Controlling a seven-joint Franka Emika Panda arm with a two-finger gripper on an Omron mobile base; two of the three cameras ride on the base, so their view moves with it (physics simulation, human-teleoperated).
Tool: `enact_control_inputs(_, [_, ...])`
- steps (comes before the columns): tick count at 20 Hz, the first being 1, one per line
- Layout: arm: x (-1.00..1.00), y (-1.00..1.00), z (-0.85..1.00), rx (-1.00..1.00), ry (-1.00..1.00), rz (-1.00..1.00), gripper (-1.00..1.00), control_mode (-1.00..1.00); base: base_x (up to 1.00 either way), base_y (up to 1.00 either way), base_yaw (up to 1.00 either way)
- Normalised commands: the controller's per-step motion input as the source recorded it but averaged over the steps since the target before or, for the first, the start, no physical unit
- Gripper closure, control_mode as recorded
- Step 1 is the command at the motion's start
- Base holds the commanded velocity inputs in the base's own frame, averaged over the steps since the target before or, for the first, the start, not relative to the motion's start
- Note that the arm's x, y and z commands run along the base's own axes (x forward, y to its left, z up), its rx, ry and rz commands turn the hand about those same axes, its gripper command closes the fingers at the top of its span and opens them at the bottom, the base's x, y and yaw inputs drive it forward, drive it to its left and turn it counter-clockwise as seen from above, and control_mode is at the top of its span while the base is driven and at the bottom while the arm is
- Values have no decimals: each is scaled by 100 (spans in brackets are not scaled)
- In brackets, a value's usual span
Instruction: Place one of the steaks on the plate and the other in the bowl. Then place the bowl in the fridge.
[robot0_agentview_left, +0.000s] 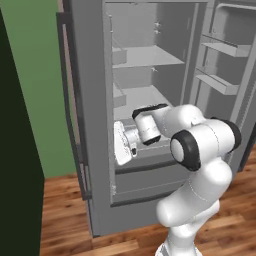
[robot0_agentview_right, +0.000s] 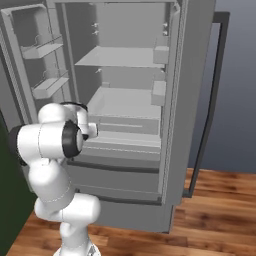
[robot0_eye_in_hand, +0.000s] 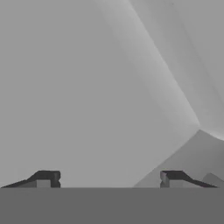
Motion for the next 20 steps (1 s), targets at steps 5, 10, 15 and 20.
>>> enact_control_inputs(5, [-34, 48, 11, 1, -4, -2, -100, -100, 0, 0, 0])
enact_control_inputs(10, [13, -25, 0, 0, 1, -3, -100, -100, 0, 0, 0])
enact_control_inputs(15, [56, -97, 0, 0, 3, -4, -100, -100, 0, 0, 0])
enact_control_inputs(20, [4, -80, 0, -2, -21, 0, -100, -100, 0, 0, 0])
